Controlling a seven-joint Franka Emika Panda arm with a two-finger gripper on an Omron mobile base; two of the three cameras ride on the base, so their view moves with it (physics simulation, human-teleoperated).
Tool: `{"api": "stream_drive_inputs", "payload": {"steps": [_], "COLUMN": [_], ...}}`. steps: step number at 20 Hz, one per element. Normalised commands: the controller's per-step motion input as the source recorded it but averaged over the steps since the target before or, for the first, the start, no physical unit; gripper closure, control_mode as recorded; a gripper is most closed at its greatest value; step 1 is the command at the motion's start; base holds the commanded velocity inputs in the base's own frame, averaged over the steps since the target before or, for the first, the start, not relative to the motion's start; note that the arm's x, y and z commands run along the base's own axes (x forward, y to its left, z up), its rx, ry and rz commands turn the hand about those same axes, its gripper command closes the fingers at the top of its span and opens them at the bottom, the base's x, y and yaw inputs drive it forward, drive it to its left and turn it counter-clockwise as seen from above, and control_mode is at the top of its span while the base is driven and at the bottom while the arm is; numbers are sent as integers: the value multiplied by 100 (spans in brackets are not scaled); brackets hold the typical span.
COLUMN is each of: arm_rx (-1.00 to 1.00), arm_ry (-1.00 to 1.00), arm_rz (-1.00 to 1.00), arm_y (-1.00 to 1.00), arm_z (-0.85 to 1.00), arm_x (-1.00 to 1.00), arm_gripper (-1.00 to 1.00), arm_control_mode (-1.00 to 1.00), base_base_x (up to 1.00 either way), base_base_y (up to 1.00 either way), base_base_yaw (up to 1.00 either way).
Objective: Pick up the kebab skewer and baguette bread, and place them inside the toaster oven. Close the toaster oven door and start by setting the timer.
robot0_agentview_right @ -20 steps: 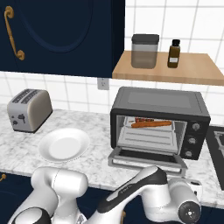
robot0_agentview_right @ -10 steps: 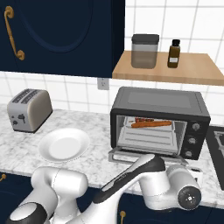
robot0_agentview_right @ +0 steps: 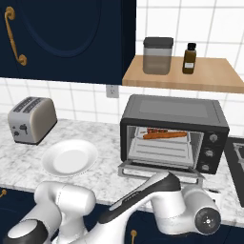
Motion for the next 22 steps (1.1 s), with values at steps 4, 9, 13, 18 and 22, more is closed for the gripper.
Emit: {"api": "stream_drive_inputs", "payload": {"steps": [4, 9, 13, 18, 22], "arm_rx": [0, 0, 0, 0, 0], "arm_ry": [1, 0, 0, 0, 0], "arm_rz": [0, 0, 0, 0, 0], "arm_y": [0, 0, 0, 0, 0], "arm_z": [-23, 0, 0, 0, 0], "arm_x": [-6, 35, 32, 34, 46], "arm_gripper": [-100, -100, -100, -100, -100], "arm_control_mode": [-100, -100, -100, -100, -100], "base_base_x": [0, 0, 0, 0, 0], "base_base_y": [0, 0, 0, 0, 0], "base_base_yaw": [0, 0, 0, 0, 0]}}
